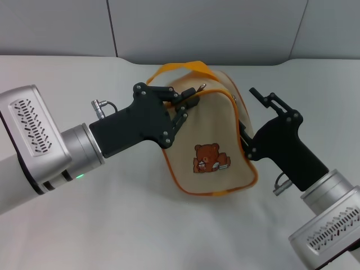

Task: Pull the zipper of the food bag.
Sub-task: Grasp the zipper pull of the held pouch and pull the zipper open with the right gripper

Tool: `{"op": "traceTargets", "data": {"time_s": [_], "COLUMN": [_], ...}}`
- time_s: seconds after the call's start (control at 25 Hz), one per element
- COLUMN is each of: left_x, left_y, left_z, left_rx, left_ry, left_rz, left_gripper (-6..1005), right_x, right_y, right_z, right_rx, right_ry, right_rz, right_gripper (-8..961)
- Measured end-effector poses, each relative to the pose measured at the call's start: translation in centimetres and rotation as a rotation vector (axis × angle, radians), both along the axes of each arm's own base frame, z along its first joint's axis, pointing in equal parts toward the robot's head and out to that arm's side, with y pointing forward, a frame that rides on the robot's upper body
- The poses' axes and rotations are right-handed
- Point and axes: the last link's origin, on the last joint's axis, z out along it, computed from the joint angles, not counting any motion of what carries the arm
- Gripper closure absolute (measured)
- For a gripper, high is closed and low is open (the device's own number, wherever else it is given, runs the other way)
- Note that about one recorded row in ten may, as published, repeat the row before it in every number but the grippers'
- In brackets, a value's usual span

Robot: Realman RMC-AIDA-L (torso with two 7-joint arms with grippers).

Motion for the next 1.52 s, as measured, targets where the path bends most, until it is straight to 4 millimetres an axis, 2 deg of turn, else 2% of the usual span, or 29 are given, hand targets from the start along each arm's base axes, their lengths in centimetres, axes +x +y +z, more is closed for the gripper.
{"op": "traceTargets", "data": {"time_s": [0.2,0.6,1.0,1.2,1.32,1.44,1.52], "left_x": [0.2,0.2,0.3,0.3,0.3,0.3,0.4], "left_y": [0.1,0.2,0.2,0.2,0.2,0.2,0.4], "left_z": [-0.1,-0.2,-0.3,-0.3,-0.3,-0.3,-0.3], "left_rx": [-0.001,-0.002,-0.005,-0.005,-0.005,-0.004,-0.003], "left_ry": [0.003,0.005,0.005,0.006,0.005,0.004,0.004], "left_rz": [-0.001,0.002,0.000,0.000,0.000,0.003,0.006], "left_gripper": [938,938,938,939,939,940,940], "right_x": [-0.5,-0.5,-0.4,-0.5,-0.6,-0.2,0.9], "right_y": [-0.3,-1.2,-1.1,-1.0,-1.2,-1.9,-3.1], "right_z": [-0.4,0.2,0.2,0.1,0.0,-0.2,-0.3], "right_rx": [-0.022,0.008,0.015,0.030,0.040,0.038,0.031], "right_ry": [0.002,0.034,0.027,0.003,-0.011,-0.019,-0.019], "right_rz": [0.025,0.047,0.039,0.051,0.055,0.040,-0.001], "right_gripper": [409,409,575,810,882,954,951]}}
